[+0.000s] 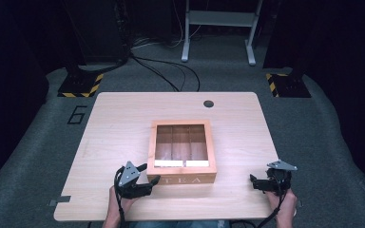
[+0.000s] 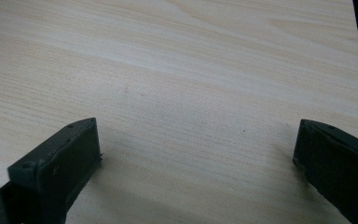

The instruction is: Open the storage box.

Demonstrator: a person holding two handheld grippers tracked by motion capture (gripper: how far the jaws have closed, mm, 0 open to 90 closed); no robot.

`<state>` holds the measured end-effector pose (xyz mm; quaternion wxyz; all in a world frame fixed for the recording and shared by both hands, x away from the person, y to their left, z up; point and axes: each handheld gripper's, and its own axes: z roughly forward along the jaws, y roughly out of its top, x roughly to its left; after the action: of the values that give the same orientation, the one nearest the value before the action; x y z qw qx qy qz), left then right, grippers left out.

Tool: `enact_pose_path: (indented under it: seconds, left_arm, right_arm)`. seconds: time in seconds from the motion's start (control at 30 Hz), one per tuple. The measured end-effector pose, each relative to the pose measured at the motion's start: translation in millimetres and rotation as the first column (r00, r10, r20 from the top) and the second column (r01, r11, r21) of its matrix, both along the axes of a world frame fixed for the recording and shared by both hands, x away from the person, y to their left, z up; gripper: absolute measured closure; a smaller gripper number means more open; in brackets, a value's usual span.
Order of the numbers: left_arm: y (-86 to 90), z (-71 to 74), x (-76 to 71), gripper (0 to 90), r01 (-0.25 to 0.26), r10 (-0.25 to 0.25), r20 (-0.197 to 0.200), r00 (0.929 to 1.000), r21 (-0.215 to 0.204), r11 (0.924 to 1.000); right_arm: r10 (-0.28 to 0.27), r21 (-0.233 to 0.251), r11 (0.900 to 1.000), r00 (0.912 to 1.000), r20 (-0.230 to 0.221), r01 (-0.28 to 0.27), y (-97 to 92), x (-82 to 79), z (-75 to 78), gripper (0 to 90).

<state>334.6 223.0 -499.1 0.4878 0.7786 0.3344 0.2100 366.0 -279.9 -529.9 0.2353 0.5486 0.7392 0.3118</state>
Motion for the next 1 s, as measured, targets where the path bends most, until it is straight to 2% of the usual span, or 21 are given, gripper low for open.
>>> enact_pose_path:
  seconds: [0.27,0.33,1.0]
  left_arm:
    - [0.0,1.9,0.0,30.2,-0.007,0.007,0.019,0.9998,0.007,1.0000]
    - [0.0,3.1,-0.6,30.2,-0.003,0.003,0.023,0.9997,0.021,0.9998]
    - [-0.2,9.1,0.1,29.5,-0.012,0.012,0.053,0.9985,-0.004,0.9999]
  right_arm:
    - [0.001,0.001,1.0000,1.0000,-0.001,-0.001,-0.1,0.1,0.0,0.0]
    - [-0.003,0.006,1.0000,1.0000,0.000,0.003,0.3,0.2,-0.1,0.0]
    - [0.003,0.003,1.0000,1.0000,0.002,-0.003,-0.4,0.2,-0.1,0.0]
